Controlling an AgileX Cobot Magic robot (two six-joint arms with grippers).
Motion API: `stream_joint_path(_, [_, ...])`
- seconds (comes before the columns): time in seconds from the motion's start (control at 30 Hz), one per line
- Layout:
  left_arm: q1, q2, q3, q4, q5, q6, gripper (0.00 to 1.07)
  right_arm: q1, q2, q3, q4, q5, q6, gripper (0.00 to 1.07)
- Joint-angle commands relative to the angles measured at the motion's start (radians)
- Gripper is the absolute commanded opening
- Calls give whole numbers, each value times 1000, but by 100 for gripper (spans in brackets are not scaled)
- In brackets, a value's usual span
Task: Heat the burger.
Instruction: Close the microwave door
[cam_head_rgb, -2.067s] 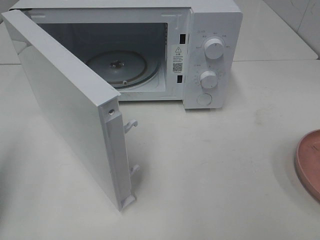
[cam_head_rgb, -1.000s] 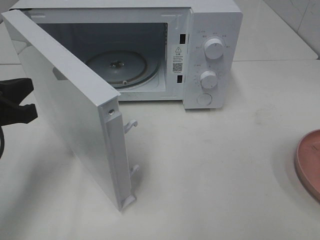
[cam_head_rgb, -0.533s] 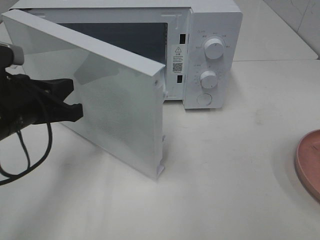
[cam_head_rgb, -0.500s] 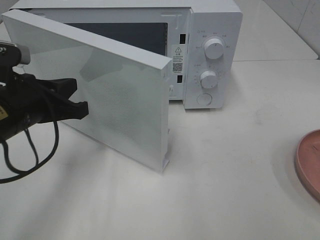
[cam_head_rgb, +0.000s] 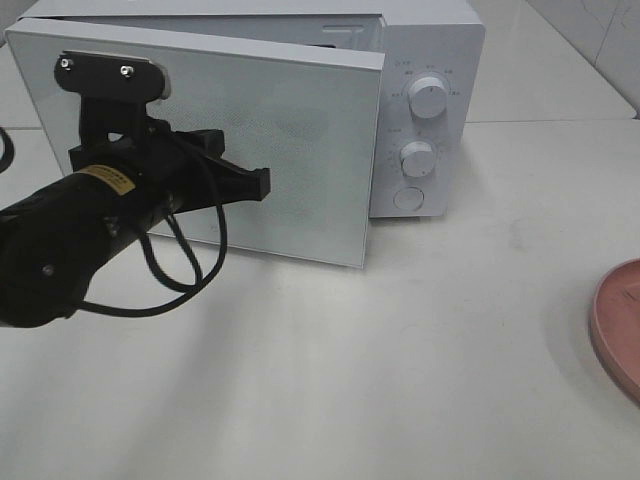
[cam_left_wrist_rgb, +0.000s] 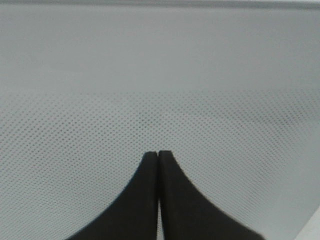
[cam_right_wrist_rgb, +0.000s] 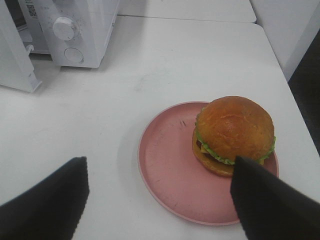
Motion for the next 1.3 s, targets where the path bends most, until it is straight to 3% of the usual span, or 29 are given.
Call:
stream_joint_path(0.03, [-19, 27, -66, -69, 16, 45, 0, -9, -33, 2, -3, -14, -10, 76])
stream_joint_path(0.73, [-15, 208, -400, -246, 107, 268, 0, -9, -33, 2, -3, -14, -10, 76])
stream_joint_path(1.03, [47, 232, -472, -254, 176, 274, 0, -9, -33, 2, -3, -14, -10, 76])
stream_joint_path(1.3, [40, 224, -472, -257, 255, 301, 0, -9, -33, 2, -3, -14, -10, 76])
